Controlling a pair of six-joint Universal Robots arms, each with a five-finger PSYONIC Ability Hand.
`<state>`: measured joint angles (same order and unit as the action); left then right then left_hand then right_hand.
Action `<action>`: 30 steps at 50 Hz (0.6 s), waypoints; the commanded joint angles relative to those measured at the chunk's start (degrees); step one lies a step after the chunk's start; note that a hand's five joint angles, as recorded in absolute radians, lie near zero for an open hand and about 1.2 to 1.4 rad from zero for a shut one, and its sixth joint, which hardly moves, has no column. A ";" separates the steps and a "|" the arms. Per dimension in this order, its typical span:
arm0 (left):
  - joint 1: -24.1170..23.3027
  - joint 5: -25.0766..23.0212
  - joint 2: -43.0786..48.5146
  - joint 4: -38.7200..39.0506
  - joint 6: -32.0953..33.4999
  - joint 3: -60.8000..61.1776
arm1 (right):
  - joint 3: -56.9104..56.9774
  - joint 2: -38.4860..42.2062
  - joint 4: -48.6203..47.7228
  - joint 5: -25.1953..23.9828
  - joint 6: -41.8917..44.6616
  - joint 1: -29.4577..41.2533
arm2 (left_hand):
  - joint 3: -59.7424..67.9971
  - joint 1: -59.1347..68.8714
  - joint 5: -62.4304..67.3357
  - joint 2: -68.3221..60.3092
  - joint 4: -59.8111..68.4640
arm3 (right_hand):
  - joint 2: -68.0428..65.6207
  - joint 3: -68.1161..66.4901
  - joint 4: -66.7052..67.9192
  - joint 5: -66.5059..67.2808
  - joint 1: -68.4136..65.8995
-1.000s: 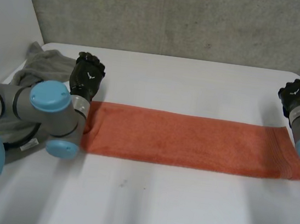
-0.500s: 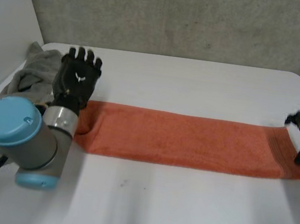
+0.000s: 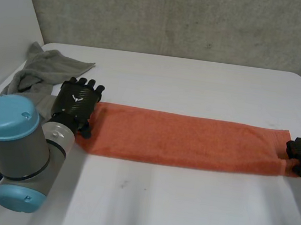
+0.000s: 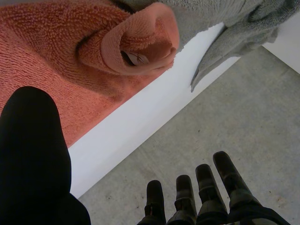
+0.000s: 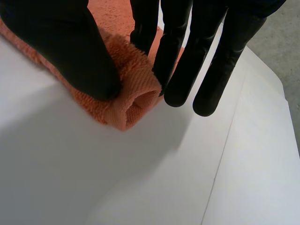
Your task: Fold the laundry.
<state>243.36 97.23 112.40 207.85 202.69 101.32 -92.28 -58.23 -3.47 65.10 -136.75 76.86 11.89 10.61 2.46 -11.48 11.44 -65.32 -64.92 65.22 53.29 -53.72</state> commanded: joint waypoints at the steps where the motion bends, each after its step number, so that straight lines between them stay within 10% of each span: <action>1: 0.01 0.15 -0.16 -0.16 0.08 0.02 | 0.43 -0.13 -0.93 0.73 0.16 -0.84 | -1.89 -0.61 -2.46 1.48 -1.44 | -14.68 -15.08 14.78 16.71 -26.28; 18: 0.01 0.24 -1.04 -0.51 0.08 0.11 | 9.84 -1.62 -5.41 13.13 14.84 -13.06 | -1.89 -0.61 -2.46 1.48 -1.44 | -14.68 -15.08 14.78 16.71 -26.28; 30: -0.52 0.50 -1.83 -0.60 0.08 0.02 | 9.84 -11.11 -10.68 3.74 6.06 13.53 | -1.89 -0.61 -2.46 1.48 -1.44 | -14.68 -15.08 14.78 16.71 -26.28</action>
<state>243.03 97.63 111.08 207.30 202.76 101.39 -81.47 -64.85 -11.26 74.81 -126.68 75.11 11.89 10.61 2.46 -11.48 11.44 -66.95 -67.73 68.15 55.68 -55.64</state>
